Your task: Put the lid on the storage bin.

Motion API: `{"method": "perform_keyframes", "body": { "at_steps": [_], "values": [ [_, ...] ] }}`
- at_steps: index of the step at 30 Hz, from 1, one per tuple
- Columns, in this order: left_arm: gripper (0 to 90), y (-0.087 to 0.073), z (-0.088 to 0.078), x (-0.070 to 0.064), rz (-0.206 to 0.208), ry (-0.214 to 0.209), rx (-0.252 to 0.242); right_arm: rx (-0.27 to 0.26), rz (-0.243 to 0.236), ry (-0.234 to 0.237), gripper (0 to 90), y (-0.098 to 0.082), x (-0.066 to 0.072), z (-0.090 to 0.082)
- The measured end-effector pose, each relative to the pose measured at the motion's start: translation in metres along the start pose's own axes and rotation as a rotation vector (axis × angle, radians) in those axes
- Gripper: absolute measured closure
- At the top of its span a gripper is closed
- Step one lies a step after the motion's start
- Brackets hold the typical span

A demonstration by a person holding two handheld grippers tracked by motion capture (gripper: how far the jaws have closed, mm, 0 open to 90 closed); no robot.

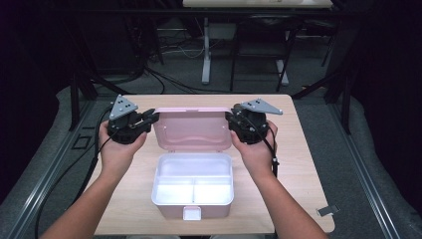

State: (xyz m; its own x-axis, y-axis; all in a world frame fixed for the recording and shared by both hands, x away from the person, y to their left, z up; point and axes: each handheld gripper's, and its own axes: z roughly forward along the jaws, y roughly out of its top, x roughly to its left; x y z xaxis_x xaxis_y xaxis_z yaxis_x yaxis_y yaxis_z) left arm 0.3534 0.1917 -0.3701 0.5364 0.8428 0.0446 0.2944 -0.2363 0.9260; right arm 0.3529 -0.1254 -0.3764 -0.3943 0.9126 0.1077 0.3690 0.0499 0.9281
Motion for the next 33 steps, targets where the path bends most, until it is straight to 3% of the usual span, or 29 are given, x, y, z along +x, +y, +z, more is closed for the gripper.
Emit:
{"method": "perform_keyframes", "body": {
  "at_steps": [25, 33],
  "values": [
    [68.2, -0.012, -0.026, -0.01, -0.004, -0.065, -0.04, -0.031, -0.023, 0.073, 69.8, -0.014, 0.006, -0.027],
    [64.3, -0.015, -0.034, -0.012, -0.016, -0.082, -0.067, -0.043, 0.005, 0.11, 70.3, -0.018, 0.002, -0.037]
  ]
}}
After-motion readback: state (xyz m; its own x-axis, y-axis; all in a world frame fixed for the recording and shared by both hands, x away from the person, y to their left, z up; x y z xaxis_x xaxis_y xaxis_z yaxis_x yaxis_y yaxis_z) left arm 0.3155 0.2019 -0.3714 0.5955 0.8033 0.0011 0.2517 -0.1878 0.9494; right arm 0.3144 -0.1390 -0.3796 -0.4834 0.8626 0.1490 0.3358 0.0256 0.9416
